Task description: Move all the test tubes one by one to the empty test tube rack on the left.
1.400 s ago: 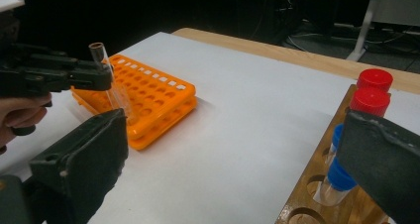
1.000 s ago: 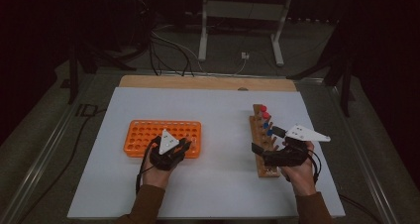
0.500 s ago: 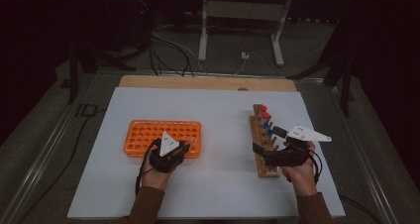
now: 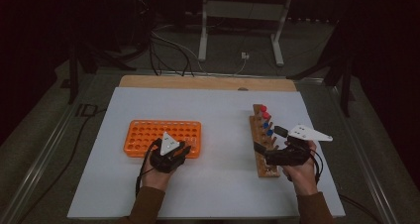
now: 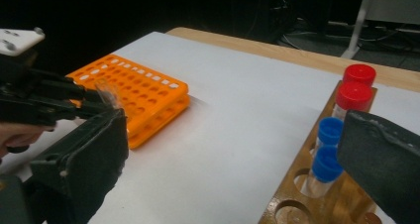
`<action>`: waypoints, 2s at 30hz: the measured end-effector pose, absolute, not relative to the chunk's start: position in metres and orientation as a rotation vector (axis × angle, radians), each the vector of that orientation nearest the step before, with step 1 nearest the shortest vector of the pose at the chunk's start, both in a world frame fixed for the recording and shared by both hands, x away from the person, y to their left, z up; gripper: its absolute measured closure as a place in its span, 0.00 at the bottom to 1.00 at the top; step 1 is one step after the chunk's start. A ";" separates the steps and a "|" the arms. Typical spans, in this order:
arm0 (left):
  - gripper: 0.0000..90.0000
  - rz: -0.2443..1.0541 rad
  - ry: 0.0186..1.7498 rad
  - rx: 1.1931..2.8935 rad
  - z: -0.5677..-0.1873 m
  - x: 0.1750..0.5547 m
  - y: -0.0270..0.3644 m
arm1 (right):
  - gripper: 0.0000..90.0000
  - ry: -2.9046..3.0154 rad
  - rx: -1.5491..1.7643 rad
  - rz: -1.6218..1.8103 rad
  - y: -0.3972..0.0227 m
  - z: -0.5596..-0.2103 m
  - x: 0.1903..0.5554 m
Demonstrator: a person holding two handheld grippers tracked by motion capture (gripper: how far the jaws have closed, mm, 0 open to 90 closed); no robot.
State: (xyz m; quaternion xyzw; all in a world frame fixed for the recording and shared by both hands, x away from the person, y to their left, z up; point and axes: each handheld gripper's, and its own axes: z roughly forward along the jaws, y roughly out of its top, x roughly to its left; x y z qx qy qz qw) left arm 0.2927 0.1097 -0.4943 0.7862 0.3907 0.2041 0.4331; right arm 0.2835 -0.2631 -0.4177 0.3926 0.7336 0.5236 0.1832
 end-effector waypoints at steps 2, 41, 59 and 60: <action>0.69 0.504 0.973 1.930 -0.492 0.292 0.112 | 0.00 2.067 1.109 1.462 -0.264 -0.418 0.284; 0.01 0.448 0.969 1.717 -0.460 0.285 0.116 | 0.83 2.044 1.208 1.144 -0.264 -0.455 0.313; 0.01 0.447 0.961 1.727 -0.460 0.285 0.115 | 0.84 2.018 1.205 1.171 -0.268 -0.447 0.309; 0.01 0.446 0.961 1.727 -0.460 0.285 0.114 | 0.84 2.013 1.201 1.175 -0.268 -0.446 0.308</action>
